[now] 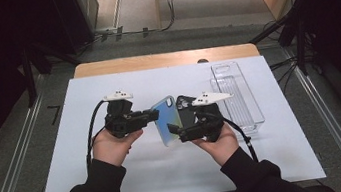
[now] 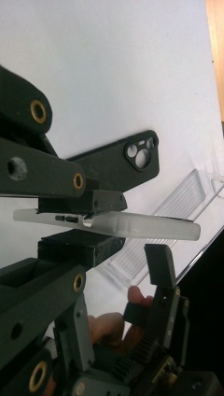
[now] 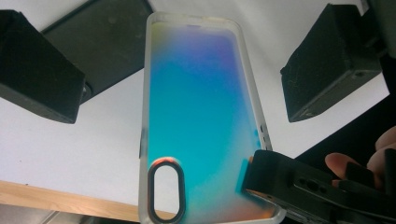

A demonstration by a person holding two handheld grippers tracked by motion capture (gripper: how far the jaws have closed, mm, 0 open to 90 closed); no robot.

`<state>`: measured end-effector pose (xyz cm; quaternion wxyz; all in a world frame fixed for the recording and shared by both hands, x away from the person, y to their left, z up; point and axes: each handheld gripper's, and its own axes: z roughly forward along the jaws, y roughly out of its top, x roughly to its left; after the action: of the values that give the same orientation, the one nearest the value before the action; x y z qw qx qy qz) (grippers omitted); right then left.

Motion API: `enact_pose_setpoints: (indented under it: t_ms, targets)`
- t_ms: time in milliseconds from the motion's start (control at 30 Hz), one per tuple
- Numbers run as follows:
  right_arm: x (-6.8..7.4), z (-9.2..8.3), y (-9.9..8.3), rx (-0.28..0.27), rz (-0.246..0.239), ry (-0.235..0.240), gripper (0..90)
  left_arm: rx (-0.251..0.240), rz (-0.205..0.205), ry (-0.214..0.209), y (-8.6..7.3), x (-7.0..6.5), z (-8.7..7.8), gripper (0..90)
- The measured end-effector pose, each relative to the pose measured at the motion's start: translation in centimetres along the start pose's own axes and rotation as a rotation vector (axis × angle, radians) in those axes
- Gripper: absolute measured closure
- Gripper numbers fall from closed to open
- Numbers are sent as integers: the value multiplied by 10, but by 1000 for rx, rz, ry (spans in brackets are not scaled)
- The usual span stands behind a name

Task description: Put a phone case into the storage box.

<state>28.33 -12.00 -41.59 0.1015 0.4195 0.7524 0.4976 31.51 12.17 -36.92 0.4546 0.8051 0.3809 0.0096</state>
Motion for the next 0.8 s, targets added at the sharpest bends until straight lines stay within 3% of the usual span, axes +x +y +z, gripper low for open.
enact_pose_setpoints:
  t_ms: [200,800]
  targets:
    - [4,5,-1,10,19,-33,0,-2,-9,-3,-1,-2,3,815]
    - [11,19,-4,34,30,-66,0,4,-1,-22,-3,-17,11,815]
